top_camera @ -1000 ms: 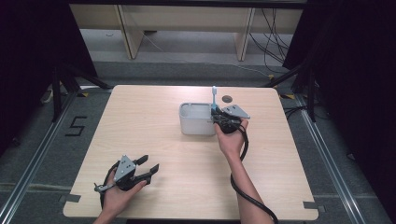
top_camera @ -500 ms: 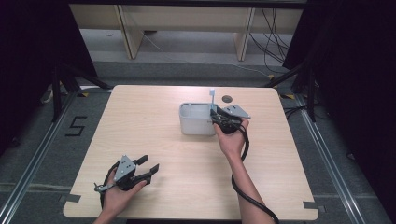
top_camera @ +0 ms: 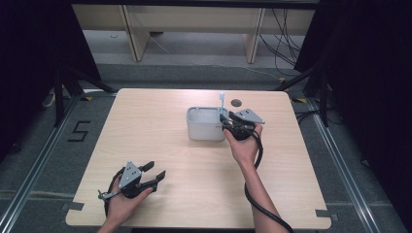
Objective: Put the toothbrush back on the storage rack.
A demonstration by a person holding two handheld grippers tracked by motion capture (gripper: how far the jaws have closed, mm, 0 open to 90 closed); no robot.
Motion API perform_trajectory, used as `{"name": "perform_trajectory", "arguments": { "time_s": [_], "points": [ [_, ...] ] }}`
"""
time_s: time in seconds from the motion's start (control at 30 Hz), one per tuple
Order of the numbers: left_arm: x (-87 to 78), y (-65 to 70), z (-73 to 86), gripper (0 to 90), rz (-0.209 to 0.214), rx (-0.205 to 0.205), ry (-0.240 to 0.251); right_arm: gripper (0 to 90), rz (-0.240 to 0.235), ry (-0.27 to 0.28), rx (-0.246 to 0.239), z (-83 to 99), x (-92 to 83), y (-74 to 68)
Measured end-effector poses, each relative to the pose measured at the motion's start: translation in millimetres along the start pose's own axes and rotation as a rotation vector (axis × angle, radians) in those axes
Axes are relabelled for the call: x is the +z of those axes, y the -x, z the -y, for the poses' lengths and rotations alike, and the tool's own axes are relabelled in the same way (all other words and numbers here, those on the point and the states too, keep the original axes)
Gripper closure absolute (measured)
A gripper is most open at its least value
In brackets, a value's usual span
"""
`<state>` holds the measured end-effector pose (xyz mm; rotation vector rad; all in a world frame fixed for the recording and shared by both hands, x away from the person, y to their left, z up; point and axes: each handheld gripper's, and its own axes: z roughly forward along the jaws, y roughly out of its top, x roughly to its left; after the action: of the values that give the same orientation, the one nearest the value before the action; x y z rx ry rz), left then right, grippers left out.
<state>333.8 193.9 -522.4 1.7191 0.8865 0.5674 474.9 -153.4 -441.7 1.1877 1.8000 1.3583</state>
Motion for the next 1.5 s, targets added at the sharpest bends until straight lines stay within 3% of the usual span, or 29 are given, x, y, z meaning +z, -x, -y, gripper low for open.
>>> {"name": "perform_trajectory", "arguments": {
  "time_s": [0.2,0.27,0.4,0.43,0.47,0.57,0.73,0.93,1.0,1.17,1.23,1.27,1.4,1.5],
  "points": [
    [0.0,0.3,0.0,40.6,0.000,-0.002,0.000,57.2,-0.008,-0.005,-0.014,-1.5,-9.1,3.2],
    [0.0,0.3,0.0,40.6,0.000,-0.002,-0.001,57.0,-0.002,-0.012,0.001,-1.5,-11.1,2.8],
    [-0.1,0.2,0.1,40.5,0.001,-0.004,0.001,56.0,0.002,-0.020,-0.024,0.7,-17.9,7.3],
    [-0.1,0.2,0.1,40.6,0.001,-0.004,0.001,55.9,0.000,-0.023,-0.007,1.5,-18.7,6.4],
    [0.0,0.4,0.0,40.6,0.000,-0.003,-0.001,55.8,-0.001,-0.029,-0.025,1.6,-20.1,8.4],
    [0.0,0.6,0.0,40.6,0.000,-0.002,0.000,55.5,0.003,-0.033,-0.002,2.9,-23.3,8.8],
    [0.1,0.8,0.0,40.6,0.000,-0.004,0.000,54.5,0.001,-0.048,-0.033,3.9,-31.4,14.9],
    [0.3,0.9,-0.1,40.6,0.001,-0.005,-0.001,53.4,0.001,-0.073,-0.018,6.9,-37.8,16.7],
    [-0.5,1.3,-0.5,40.6,-0.005,-0.002,-0.011,53.2,0.014,-0.074,-0.051,7.1,-40.4,18.9],
    [0.2,0.9,-0.1,40.6,0.001,-0.005,0.000,52.6,0.005,-0.085,-0.029,9.9,-45.9,19.1],
    [0.3,1.1,0.0,40.6,0.001,-0.005,0.000,52.3,0.002,-0.088,-0.059,12.6,-48.6,21.9],
    [0.3,1.1,-0.1,40.6,0.001,-0.004,0.001,52.3,0.005,-0.086,-0.037,14.2,-50.0,20.9],
    [-0.4,1.5,-0.5,40.6,-0.006,-0.002,-0.010,51.9,0.018,-0.103,-0.027,16.6,-56.0,22.5],
    [-0.2,1.7,-0.5,40.7,-0.006,-0.001,-0.010,51.4,0.021,-0.092,-0.041,19.5,-60.9,26.9]
  ]
}}
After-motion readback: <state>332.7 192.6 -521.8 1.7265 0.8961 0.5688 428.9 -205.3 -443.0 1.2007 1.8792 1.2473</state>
